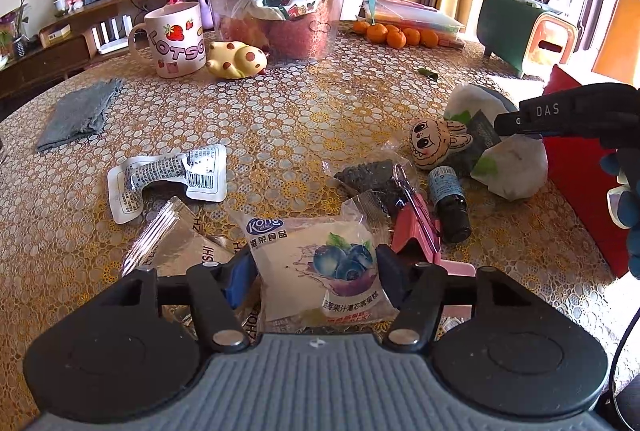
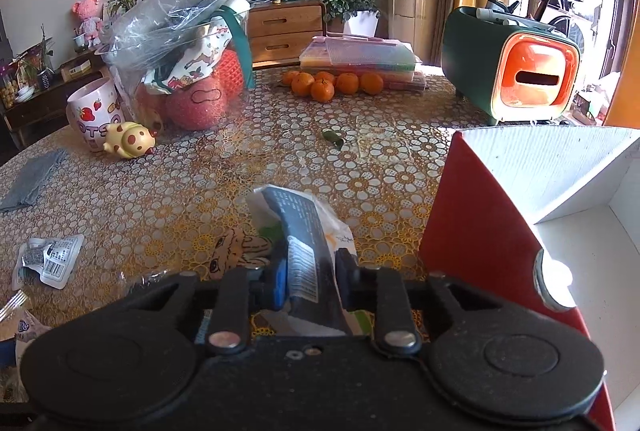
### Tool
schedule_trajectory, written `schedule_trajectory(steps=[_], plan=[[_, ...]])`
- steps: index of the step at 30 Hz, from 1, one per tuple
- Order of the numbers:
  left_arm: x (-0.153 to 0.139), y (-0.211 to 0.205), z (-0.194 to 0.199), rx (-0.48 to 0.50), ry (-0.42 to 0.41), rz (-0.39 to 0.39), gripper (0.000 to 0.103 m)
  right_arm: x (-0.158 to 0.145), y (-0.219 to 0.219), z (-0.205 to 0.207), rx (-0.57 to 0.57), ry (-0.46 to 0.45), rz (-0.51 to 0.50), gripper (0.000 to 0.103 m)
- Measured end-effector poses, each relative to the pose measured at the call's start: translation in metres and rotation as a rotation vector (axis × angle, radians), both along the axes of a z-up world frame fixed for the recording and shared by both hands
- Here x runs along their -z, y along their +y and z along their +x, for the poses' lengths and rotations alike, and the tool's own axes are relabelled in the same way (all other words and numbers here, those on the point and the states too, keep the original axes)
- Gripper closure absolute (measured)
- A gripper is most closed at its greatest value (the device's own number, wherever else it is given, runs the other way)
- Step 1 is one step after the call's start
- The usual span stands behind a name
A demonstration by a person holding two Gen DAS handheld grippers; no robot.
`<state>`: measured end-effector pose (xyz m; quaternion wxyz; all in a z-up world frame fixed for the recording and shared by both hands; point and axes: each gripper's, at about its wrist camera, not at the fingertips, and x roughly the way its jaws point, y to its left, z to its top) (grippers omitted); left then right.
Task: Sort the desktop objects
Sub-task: 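Close left tool on the blueberry bag while right tool grasps the white packet, then lift and carry the blueberry bag with left tool while right tool carries the white packet to the box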
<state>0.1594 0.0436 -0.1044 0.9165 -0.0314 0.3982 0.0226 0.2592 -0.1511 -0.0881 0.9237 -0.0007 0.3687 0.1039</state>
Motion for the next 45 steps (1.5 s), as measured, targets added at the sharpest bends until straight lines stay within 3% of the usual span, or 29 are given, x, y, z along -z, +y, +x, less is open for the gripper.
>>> schedule_trajectory(steps=[9, 25, 45], plan=[[-0.012, 0.0, -0.01, -0.018, -0.017, -0.022, 0.04, -0.01, -0.007, -0.012, -0.023, -0.014, -0.01, 0.095], [-0.055, -0.012, -0.035, 0.021, -0.081, -0.052, 0.04, -0.056, -0.039, -0.058, -0.071, -0.05, 0.089, 0.095], [-0.119, -0.085, -0.055, 0.185, -0.184, -0.059, 0.04, -0.125, -0.107, -0.114, -0.071, -0.172, 0.167, 0.095]])
